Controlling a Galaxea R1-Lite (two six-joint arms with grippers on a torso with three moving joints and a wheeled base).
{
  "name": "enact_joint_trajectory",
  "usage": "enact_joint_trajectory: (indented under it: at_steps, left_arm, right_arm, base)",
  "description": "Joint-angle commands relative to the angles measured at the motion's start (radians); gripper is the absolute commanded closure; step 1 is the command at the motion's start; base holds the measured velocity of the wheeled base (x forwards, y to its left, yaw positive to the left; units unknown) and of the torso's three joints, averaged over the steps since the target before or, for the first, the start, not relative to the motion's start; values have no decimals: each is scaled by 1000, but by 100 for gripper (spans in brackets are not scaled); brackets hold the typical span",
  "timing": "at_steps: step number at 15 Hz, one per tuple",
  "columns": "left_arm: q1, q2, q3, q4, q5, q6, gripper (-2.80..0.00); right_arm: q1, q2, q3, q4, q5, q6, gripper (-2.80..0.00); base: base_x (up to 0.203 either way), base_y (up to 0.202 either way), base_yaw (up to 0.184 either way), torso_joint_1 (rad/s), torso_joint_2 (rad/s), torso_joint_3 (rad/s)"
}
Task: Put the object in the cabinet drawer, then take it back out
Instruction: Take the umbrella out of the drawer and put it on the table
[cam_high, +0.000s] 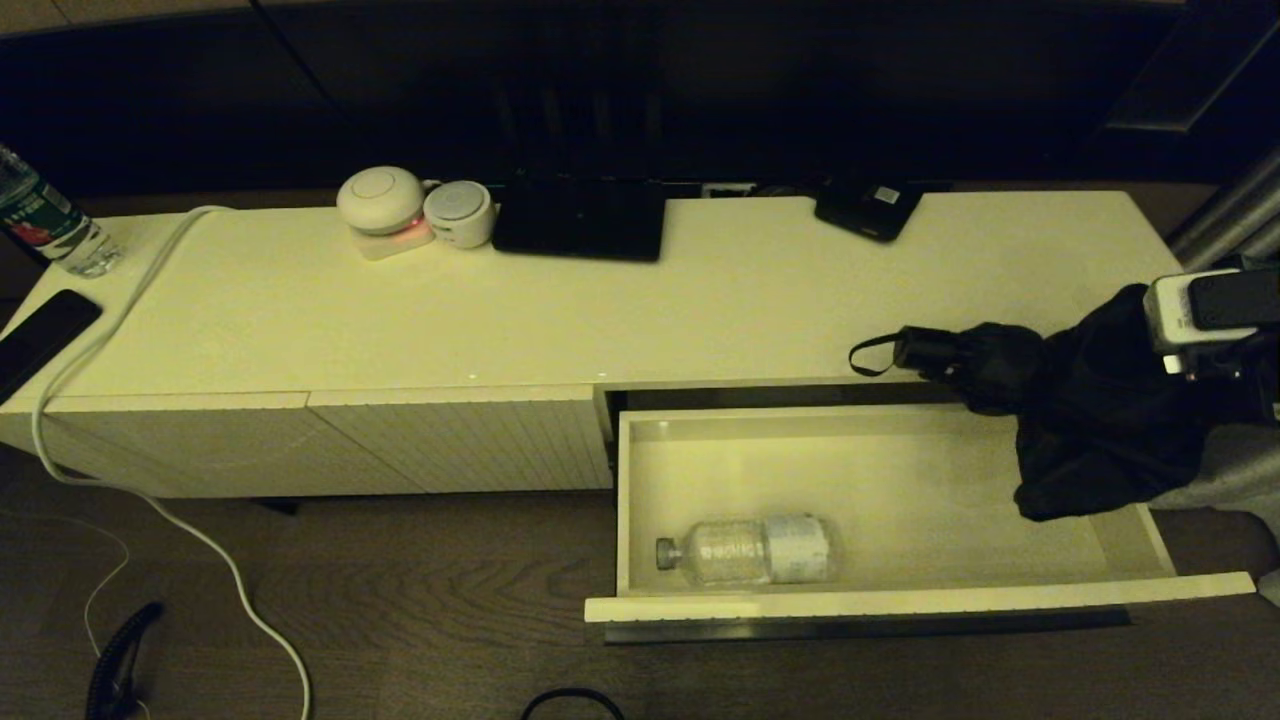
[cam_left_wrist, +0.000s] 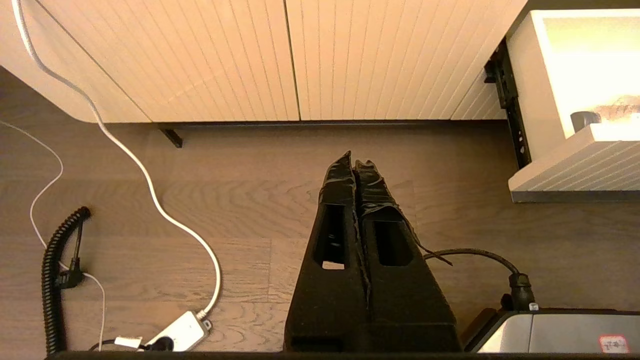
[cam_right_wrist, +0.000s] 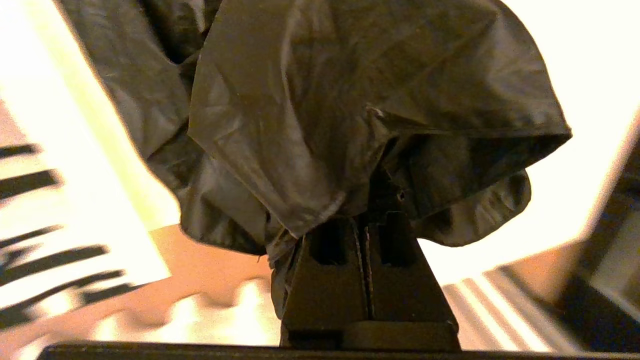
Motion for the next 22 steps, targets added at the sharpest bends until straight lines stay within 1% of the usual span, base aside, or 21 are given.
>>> enact_joint_trajectory:
  at_steps: [1, 3, 5, 10, 11, 12, 14, 17, 18, 19, 22]
  left_arm:
    - [0, -1, 0, 0, 0, 0, 0]
    - [0, -2, 2, 0, 0, 0, 0]
    - [0, -1, 1, 0, 0, 0, 0]
    - [0, -2, 2, -1, 0, 0, 0]
    - [0, -1, 0, 0, 0, 0, 0]
    - [0, -1, 1, 0, 0, 0, 0]
    - [0, 0, 2, 0, 0, 0, 0]
    - [0, -1, 2, 0, 0, 0, 0]
    - [0, -2, 0, 0, 0, 0, 0]
    - [0, -2, 2, 0, 0, 0, 0]
    - [0, -2, 0, 0, 0, 0, 0]
  right_arm:
    - [-10, 5, -2, -146, 6, -9, 0]
    - [-27, 32, 32, -329, 5, -17, 0]
    - [-36, 67, 67, -474, 5, -34, 0]
    - [-37, 164, 141, -755, 7, -54, 0]
    - [-36, 178, 152, -796, 9, -64, 0]
    - [-36, 187, 157, -809, 12, -80, 0]
    - [-36, 214, 157, -824, 17, -90, 0]
    - [-36, 235, 179, -922, 32, -96, 0]
    - [-36, 235, 179, -920, 33, -97, 0]
    - [-36, 235, 177, -914, 33, -97, -280]
    - [-35, 218, 197, -912, 32, -96, -280]
  base:
    - [0, 0, 0, 0, 0, 0]
    - [0, 0, 0, 0, 0, 0]
    - [0, 0, 0, 0, 0, 0]
    - [0, 0, 0, 0, 0, 0]
    - [0, 0, 0, 0, 0, 0]
    - [0, 0, 0, 0, 0, 0]
    - [0, 0, 0, 0, 0, 0]
    - [0, 0, 0, 0, 0, 0]
    - [0, 0, 0, 0, 0, 0]
    - [0, 0, 0, 0, 0, 0]
    - [0, 0, 0, 0, 0, 0]
